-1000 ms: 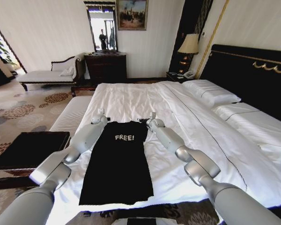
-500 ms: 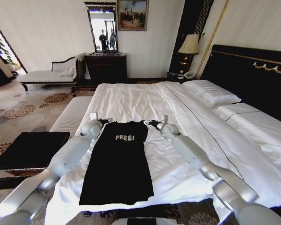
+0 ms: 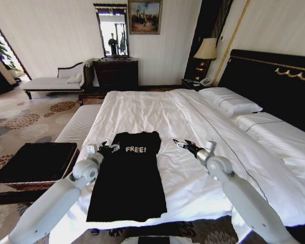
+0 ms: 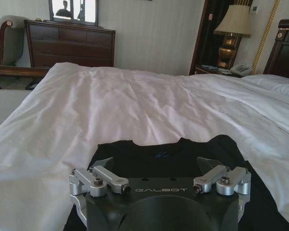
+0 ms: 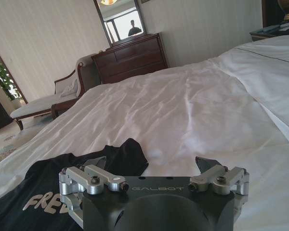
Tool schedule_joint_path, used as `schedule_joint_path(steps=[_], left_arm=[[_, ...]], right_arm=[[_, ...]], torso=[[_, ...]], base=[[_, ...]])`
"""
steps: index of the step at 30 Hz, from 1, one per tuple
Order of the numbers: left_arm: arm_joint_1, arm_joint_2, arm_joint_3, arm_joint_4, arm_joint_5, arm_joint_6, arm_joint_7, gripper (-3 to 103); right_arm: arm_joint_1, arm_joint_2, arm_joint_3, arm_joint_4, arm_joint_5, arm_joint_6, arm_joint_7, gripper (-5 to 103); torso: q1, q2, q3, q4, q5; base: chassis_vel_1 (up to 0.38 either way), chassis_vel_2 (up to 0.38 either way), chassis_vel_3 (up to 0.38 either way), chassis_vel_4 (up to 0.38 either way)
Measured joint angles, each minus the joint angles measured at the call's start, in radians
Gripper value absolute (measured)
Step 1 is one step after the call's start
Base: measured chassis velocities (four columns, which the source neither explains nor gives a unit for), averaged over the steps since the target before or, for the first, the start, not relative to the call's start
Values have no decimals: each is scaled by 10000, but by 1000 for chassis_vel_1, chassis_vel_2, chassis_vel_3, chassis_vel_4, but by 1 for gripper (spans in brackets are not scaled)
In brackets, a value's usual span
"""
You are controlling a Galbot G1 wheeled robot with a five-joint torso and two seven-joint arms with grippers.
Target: Fold the clothes on the bed and place them into the basket.
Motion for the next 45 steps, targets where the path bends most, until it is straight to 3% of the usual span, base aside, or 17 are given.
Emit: schedule_joint_path(steps=[2, 6, 13, 18, 25, 28, 34, 41, 45], left_arm=[[746, -109, -531, -368, 159, -76, 53, 98], [2452, -354, -1606, -922, 652, -272, 396, 98], [4405, -893, -2819, -1721, 894, -439, 749, 97], [5784, -1635, -3611, -2327, 1340, -685, 1194, 98], [6855, -2230, -3989, -2646, 1966, -903, 1639, 98], [7328, -2508, -4057, -2632, 2399, -1061, 1879, 98], [7702, -2788, -4041, -2599, 2671, -1144, 1977, 98], [8284, -2912, -3889, -2809, 3014, -1211, 1989, 98], [8868, -3114, -4172, -2929, 3066, -1324, 2156, 98]], right_arm=[[-897, 35, 596, 348, -88, 42, -139, 100], [-2262, 276, 1371, 921, -342, 128, -370, 100], [-3576, 678, 1957, 1683, -641, 190, -652, 100], [-4486, 909, 2181, 1999, -680, 177, -787, 100], [-4955, 1112, 2203, 2194, -1052, 303, -901, 100], [-5102, 1449, 2027, 1992, -2189, 824, -787, 100], [-5443, 2290, 1924, 1358, -3525, 1734, -785, 100], [-5802, 2985, 1970, 1371, -3732, 1628, -977, 100], [-5886, 3034, 2000, 1373, -3696, 1565, -1004, 100]], torso=[[1, 0, 1, 12, 0], [3, 0, 2, 10, -3], [1, 0, 1, 11, -2], [3, -2, 3, 10, -2], [2, -2, 2, 11, -3], [3, -2, 2, 12, -4], [3, -2, 3, 9, -2], [4, -3, 3, 8, -3], [3, -2, 2, 12, -5]], base=[[0, 0, 0, 0], [0, 0, 0, 0], [0, 0, 0, 0], [0, 0, 0, 0], [0, 0, 0, 0], [0, 0, 0, 0], [0, 0, 0, 0], [0, 0, 0, 0], [0, 0, 0, 0]])
